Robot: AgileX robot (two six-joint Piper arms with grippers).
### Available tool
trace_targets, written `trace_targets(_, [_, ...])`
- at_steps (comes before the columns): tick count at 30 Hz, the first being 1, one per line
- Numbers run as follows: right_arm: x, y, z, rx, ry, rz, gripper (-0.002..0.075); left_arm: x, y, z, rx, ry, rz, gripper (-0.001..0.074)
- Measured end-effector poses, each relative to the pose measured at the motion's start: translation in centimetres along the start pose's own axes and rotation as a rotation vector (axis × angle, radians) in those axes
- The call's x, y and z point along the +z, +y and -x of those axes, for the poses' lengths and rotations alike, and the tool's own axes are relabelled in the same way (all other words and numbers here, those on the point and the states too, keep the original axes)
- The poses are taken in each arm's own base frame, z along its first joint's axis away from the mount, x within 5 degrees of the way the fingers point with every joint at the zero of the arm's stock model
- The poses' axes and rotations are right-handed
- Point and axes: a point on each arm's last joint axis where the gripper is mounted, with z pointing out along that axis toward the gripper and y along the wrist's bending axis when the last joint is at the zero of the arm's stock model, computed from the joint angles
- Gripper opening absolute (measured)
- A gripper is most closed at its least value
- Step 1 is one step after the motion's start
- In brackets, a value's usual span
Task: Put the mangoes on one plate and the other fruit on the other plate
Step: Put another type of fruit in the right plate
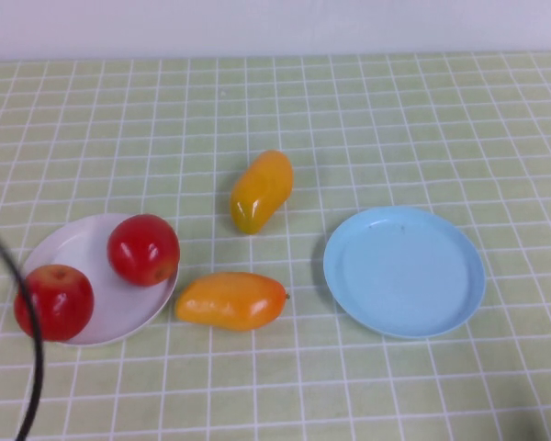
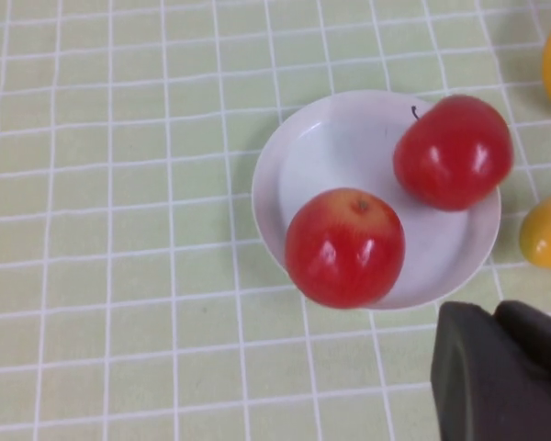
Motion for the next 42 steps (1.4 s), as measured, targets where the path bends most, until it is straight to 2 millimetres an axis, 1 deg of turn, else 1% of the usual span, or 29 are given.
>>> trace_targets(4, [0.0,0.0,0.0,0.000,0.000,0.000,-0.0016,-0.8,0.3,-3.6,-0.044,-0.053,-0.003,0.0005])
trace_targets(6, [0.0,0.0,0.0,0.000,0.000,0.000,-0.0016,-0.6,0.5,-5.4,-0.061,-0.049,0.001,0.0005])
trace_targets(9, [0.0,0.0,0.0,0.000,0.000,0.000,-0.0016,0.0,0.6,-7.3,-0.062,-0.033,0.012,0.0004])
trace_targets(12, [0.0,0.0,0.0,0.000,0.000,0.000,-0.0016,0.3,0.8,-8.3,-0.054,-0.023,0.028,0.0004])
trace_targets(16, [0.0,0.0,0.0,0.000,0.000,0.000,-0.0016,0.9,0.7,-8.3,-0.046,-0.057,0.026,0.0004])
trace_targets(20, [0.0,0.0,0.0,0.000,0.000,0.000,-0.0016,1.5,0.5,-8.1,-0.036,-0.170,0.008,0.0004])
trace_targets(23, [0.0,0.0,0.0,0.000,0.000,0.000,-0.0016,2.3,0.3,-8.3,-0.025,-0.284,-0.016,0.0004])
trace_targets(26, [0.0,0.0,0.0,0.000,0.000,0.000,-0.0016,3.4,-0.1,-9.4,0.003,-0.428,-0.045,0.0004])
trace_targets(28, [0.0,0.0,0.0,0.000,0.000,0.000,-0.0016,4.3,-0.3,-10.6,0.030,-0.502,-0.059,0.0004])
trace_targets(29, [0.0,0.0,0.0,0.000,0.000,0.000,-0.0016,4.7,-0.4,-11.3,0.041,-0.568,-0.073,0.0004])
trace_targets(33, [0.0,0.0,0.0,0.000,0.000,0.000,-0.0016,5.7,-0.6,-13.8,0.055,-0.730,-0.078,0.0004])
trace_targets(36, [0.0,0.0,0.0,0.000,0.000,0.000,-0.0016,6.6,-0.5,-15.5,0.054,-0.781,-0.054,0.0004])
trace_targets(40, [0.0,0.0,0.0,0.000,0.000,0.000,-0.0016,7.8,-0.3,-17.4,0.043,-0.787,-0.015,0.0004])
trace_targets(42, [0.0,0.0,0.0,0.000,0.000,0.000,-0.0016,8.2,-0.3,-17.9,0.035,-0.783,-0.002,0.0004])
